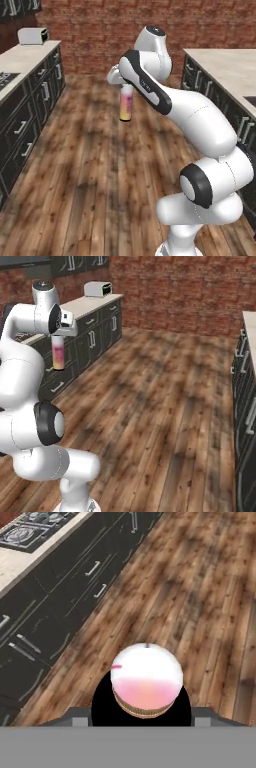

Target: Place the large bottle from the dining counter next to the other large bottle outside the sink, and place the small bottle from the dining counter next to the other small bottle inside the sink.

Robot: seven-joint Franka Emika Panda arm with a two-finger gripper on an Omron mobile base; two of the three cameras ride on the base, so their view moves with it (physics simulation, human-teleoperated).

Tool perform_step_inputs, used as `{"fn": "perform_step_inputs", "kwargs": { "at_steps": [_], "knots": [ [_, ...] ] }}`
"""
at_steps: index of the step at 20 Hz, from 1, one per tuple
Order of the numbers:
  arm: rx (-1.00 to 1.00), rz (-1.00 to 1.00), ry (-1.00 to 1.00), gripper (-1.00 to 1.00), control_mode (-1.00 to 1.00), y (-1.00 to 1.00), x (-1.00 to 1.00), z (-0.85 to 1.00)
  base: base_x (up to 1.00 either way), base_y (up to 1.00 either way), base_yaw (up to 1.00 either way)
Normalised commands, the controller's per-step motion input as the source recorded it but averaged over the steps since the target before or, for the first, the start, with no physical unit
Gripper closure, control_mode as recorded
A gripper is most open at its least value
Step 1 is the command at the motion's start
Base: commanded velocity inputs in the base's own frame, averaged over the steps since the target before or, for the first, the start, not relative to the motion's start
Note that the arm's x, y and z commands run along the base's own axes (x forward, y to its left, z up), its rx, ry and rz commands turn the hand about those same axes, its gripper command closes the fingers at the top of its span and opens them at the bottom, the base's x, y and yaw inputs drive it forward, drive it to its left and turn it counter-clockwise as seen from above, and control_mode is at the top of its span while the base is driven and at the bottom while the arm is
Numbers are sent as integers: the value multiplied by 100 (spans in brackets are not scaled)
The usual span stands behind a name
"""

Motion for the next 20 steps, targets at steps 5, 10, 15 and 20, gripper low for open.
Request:
{"fn": "perform_step_inputs", "kwargs": {
  "at_steps": [5, 10, 15, 20],
  "knots": [
    [0, 0, 0, 100, 100, 0, 0, 0, 100, 0, -1],
    [0, 0, 0, 100, 100, 0, 0, 0, 97, 0, -4],
    [0, 0, 0, 100, 100, 0, 0, 0, 22, 0, -21],
    [0, 0, 0, 100, 100, 0, 0, 0, 0, 0, -25]
  ]
}}
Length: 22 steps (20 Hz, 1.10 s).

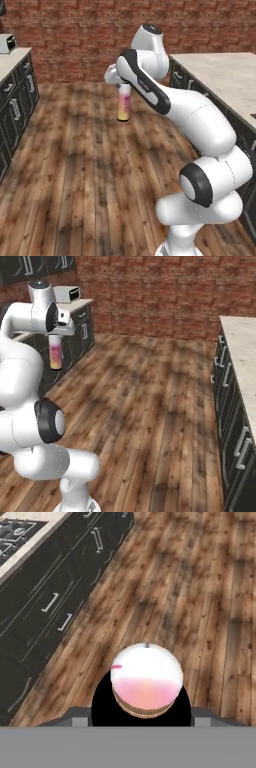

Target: Place the large bottle from the dining counter next to the other large bottle outside the sink, and place the small bottle from the dining counter next to the other small bottle inside the sink.

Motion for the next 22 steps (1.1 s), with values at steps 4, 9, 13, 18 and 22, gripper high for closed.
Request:
{"fn": "perform_step_inputs", "kwargs": {
  "at_steps": [4, 9, 13, 18, 22],
  "knots": [
    [0, 0, 0, 100, 100, 0, 0, 0, 0, 0, -25],
    [0, 0, 0, 100, 100, 0, 0, 0, 0, 0, -25],
    [0, 0, 0, 100, 100, 0, 0, 0, 0, 0, -25],
    [0, 0, 0, 100, 100, 0, 0, 0, 0, 0, -25],
    [0, 0, 0, 100, 100, 0, 0, 0, 0, 0, -25]
  ]
}}
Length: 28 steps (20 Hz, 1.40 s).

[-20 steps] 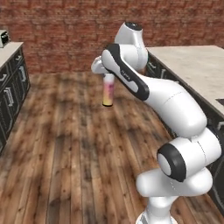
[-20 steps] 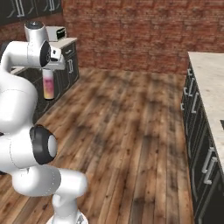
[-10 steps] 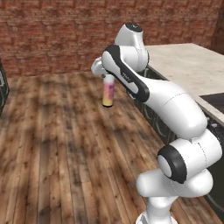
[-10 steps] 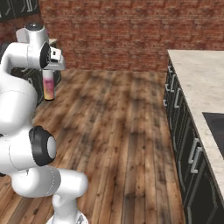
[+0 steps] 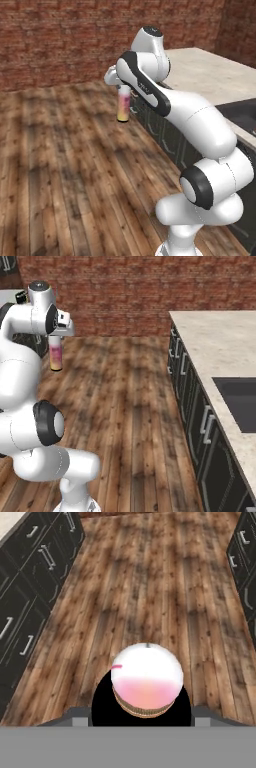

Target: Place the large bottle from the dining counter next to the other large bottle outside the sink, and place the small bottle from the dining counter next to the other small bottle inside the sink.

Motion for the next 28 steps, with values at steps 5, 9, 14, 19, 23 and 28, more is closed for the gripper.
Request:
{"fn": "perform_step_inputs", "kwargs": {
  "at_steps": [5, 9, 14, 19, 23, 28],
  "knots": [
    [0, 0, 0, 100, 100, 0, 0, 0, 0, 0, -25],
    [0, 0, 0, 100, 100, 0, 0, 0, 0, 0, -25],
    [0, 0, 0, 100, 100, 0, 0, 0, 0, 0, -25],
    [0, 0, 0, 100, 100, 0, 0, 0, 0, 0, -25],
    [0, 0, 0, 100, 100, 0, 0, 0, 0, 0, -25],
    [0, 0, 0, 100, 100, 0, 0, 0, 0, 0, -25]
  ]
}}
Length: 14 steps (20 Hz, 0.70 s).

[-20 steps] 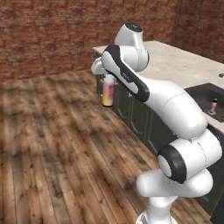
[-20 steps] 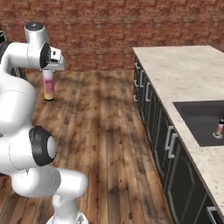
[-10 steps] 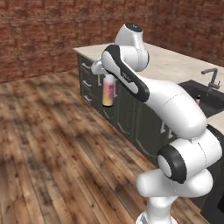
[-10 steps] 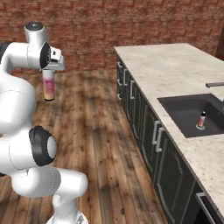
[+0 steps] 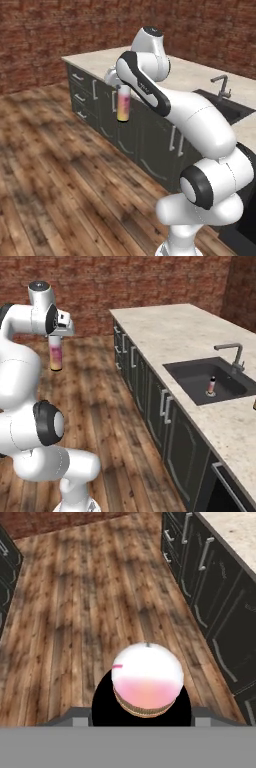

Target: Place the large bottle from the dining counter next to the other large bottle outside the sink, and place the small bottle from the dining counter next to the other small bottle inside the sink.

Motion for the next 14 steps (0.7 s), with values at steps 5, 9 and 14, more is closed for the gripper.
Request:
{"fn": "perform_step_inputs", "kwargs": {
  "at_steps": [5, 9, 14],
  "knots": [
    [0, 0, 0, 100, 100, 0, 0, 0, 0, 0, -25],
    [0, 0, 0, 100, 100, 0, 0, 0, 0, 0, -25],
    [0, 0, 0, 100, 100, 0, 0, 0, 0, 0, -25]
  ]
}}
